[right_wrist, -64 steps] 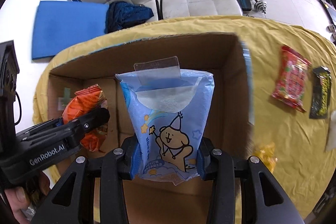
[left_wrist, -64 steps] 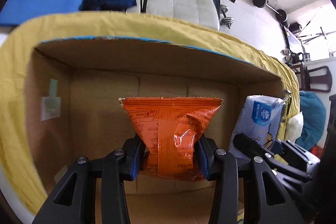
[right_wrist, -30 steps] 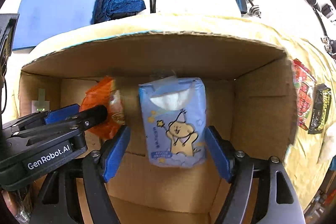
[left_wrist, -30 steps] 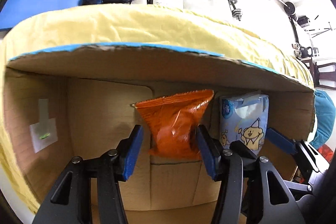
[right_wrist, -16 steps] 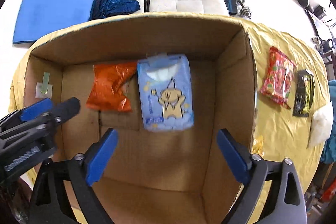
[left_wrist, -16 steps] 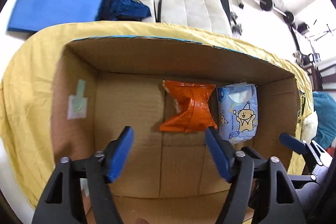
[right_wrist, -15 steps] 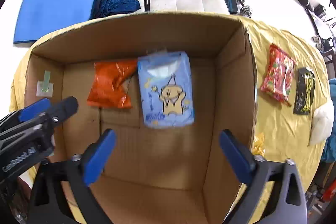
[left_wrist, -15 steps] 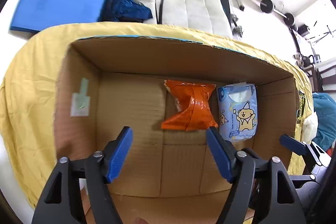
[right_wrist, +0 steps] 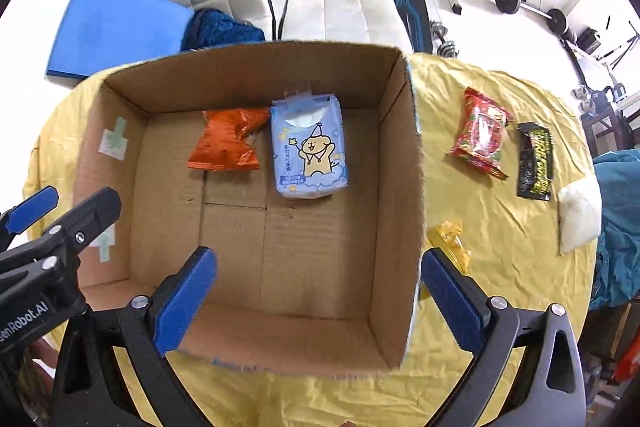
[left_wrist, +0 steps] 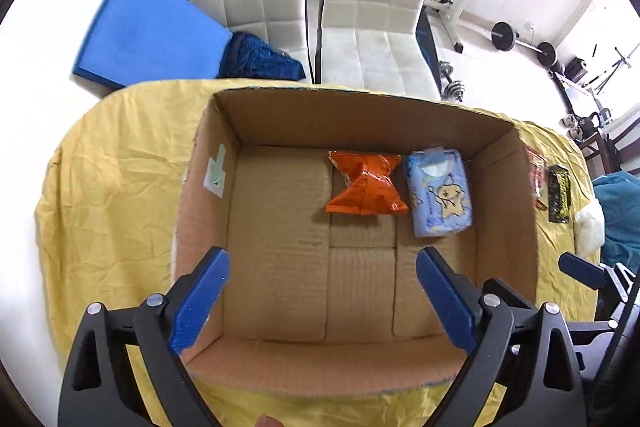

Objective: Organize soft objects
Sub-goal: 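Lift both tools out of the box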

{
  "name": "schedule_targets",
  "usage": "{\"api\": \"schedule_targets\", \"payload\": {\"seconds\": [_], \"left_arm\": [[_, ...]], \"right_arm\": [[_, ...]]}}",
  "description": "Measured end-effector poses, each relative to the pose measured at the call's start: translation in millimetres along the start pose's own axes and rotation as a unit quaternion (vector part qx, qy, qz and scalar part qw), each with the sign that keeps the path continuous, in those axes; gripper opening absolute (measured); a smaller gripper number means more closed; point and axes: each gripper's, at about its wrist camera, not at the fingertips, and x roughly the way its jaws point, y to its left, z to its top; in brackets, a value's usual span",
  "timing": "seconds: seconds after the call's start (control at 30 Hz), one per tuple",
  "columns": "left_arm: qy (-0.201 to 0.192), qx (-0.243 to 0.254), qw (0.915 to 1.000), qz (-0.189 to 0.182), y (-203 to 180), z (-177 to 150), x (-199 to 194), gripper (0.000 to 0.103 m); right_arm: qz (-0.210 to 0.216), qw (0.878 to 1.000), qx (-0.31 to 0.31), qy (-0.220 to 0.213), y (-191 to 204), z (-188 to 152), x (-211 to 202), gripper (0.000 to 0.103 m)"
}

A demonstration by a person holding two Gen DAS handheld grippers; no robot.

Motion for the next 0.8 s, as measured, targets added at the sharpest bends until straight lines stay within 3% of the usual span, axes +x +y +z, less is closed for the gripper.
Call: {"api": "schedule_targets", "payload": {"seconds": [0.57,0.7,0.8], "left_arm": [[-0.044,0.008,0.9987,-0.023,-16.2,-41.9,-94.3,0.096],[-0.05,0.016,0.9982,-0.029,-36.7,-42.5,-104.3,0.096],[-0.045,0.026,0.9977,-0.043,-60.7,-39.3,-106.6,0.096]], "right_arm": [[0.038,0.998,-0.006,-0.05,-4.2,-54.0,-89.4,0.103],[0.046,0.998,0.011,-0.051,-35.0,-59.2,-101.1,0.103],[0.039,0.997,0.042,-0.049,-82.5,-61.9,-107.2,0.103]]}}
